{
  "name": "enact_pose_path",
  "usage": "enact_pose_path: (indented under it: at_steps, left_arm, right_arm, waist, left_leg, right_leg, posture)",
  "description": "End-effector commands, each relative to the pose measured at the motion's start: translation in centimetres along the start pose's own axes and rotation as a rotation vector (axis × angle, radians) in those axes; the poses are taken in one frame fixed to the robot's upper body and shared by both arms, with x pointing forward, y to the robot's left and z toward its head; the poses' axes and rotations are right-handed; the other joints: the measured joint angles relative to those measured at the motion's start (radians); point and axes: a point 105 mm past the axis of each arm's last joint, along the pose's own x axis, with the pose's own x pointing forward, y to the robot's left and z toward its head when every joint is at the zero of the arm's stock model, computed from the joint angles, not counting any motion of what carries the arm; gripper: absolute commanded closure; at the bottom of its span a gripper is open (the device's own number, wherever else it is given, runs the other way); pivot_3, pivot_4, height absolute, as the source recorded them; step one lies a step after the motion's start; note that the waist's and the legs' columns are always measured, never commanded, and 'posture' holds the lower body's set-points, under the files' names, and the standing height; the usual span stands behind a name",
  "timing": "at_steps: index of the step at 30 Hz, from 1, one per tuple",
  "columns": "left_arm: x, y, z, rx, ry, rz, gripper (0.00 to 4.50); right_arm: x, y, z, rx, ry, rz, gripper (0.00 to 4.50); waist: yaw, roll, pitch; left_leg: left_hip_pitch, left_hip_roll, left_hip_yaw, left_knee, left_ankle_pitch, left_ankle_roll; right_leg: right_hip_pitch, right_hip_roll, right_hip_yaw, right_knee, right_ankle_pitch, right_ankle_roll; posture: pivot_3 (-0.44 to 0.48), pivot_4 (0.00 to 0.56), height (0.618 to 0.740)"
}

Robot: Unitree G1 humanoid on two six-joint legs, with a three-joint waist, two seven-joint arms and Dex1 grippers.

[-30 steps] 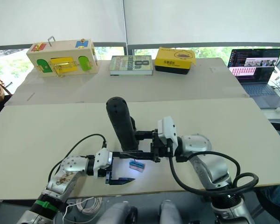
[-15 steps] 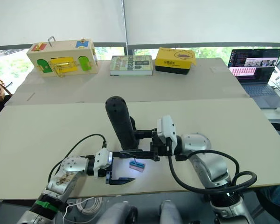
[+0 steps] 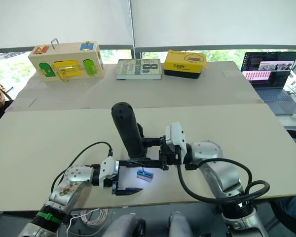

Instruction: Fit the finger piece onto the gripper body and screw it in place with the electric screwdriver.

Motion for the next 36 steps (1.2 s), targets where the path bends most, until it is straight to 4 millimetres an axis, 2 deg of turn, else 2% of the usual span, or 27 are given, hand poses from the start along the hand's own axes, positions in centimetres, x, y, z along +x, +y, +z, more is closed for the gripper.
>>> enact_pose_path:
  at_steps: [1,36]
  left_arm:
    - [0.33,-1.28,-2.39,-0.082,0.068,-0.021,0.06]
    - [0.26,-0.91,-2.56,-0.084,0.077,-0.013,0.06]
  right_arm:
    - [0.43,0.05,1.62,-0.072,-0.049,0.021,2.58]
    - [0.13,0.24,1.25,-0.040,-0.035,0.031,2.58]
  waist:
    - [0.000,0.000,0.000]
    - [0.002,0.000,0.000]
  left_leg:
    - [0.000,0.000,0.000,0.000,0.000,0.000]
    - [0.000,0.000,0.000,0.000,-0.002,-0.003]
  right_leg:
    - [0.000,0.000,0.000,0.000,0.000,0.000]
    - [0.000,-0.002,0.000,0.000,-0.001,0.002]
  posture:
    - [0.000,0.150,0.740]
    - [0.000,0.150,0.740]
